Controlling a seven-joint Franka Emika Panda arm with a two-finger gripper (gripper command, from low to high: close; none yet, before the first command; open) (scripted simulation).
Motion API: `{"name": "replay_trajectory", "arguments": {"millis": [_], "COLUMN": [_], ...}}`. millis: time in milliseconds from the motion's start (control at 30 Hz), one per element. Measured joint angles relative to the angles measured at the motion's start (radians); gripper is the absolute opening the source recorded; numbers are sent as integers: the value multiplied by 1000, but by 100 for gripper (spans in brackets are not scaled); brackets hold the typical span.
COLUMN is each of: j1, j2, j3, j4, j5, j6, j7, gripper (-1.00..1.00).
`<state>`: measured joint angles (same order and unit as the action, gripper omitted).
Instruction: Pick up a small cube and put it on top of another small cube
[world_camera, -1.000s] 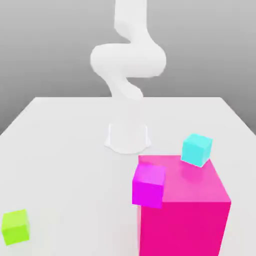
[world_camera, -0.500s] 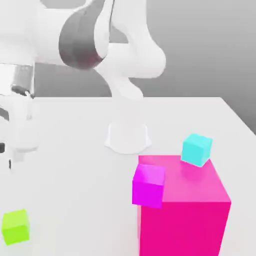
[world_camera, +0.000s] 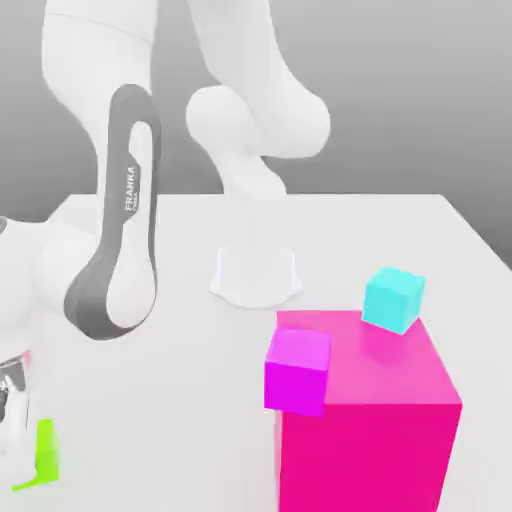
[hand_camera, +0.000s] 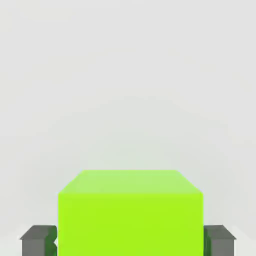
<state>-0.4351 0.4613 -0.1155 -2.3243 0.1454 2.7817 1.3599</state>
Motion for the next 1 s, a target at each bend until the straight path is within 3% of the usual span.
{"name": "replay_trajectory", "arguments": {"millis": [100, 233, 467, 733, 867, 900, 1000], "j1": [-3, 15, 138, 388, 399, 400, 400], "j2": [9, -110, -313, -531, -507, -499, -499], "j3": [3, -23, 94, 218, 223, 223, 223], "j4": [2, -23, 66, 196, 131, 118, 118], "j5": [2, -35, -122, -127, -132, -133, -133], "j6": [7, -88, -374, -722, -634, -612, -612], "j7": [-1, 27, -117, -389, -419, -419, -419], "gripper": [-100, -100, -100, -100, -100, 100, 100]}}
